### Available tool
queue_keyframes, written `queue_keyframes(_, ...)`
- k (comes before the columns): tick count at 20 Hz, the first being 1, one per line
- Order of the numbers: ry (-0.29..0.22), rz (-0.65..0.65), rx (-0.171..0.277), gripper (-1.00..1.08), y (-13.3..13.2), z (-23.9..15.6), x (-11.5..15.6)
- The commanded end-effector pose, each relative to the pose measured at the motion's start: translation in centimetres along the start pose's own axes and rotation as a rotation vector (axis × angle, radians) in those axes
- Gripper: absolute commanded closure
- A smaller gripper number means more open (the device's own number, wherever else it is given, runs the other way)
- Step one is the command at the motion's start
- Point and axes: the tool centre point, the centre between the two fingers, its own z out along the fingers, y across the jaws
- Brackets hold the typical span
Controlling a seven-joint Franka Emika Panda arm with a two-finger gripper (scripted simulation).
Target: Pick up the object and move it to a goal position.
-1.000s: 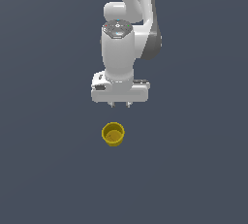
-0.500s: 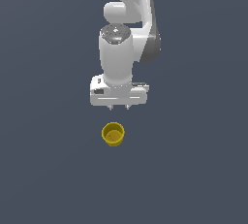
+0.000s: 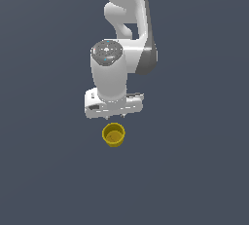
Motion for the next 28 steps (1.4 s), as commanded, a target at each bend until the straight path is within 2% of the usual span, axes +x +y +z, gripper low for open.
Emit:
queue_keyframes(1,-0.022,-0.038,0.008,-0.2,0.8,0.8,0.7)
queue_keyframes(15,-0.128,-0.242,0.081,-0.2,5.0,5.4,3.3)
queue_keyframes(28,-0.157,-0.307,0.114,-0.2,6.5,7.0,3.7)
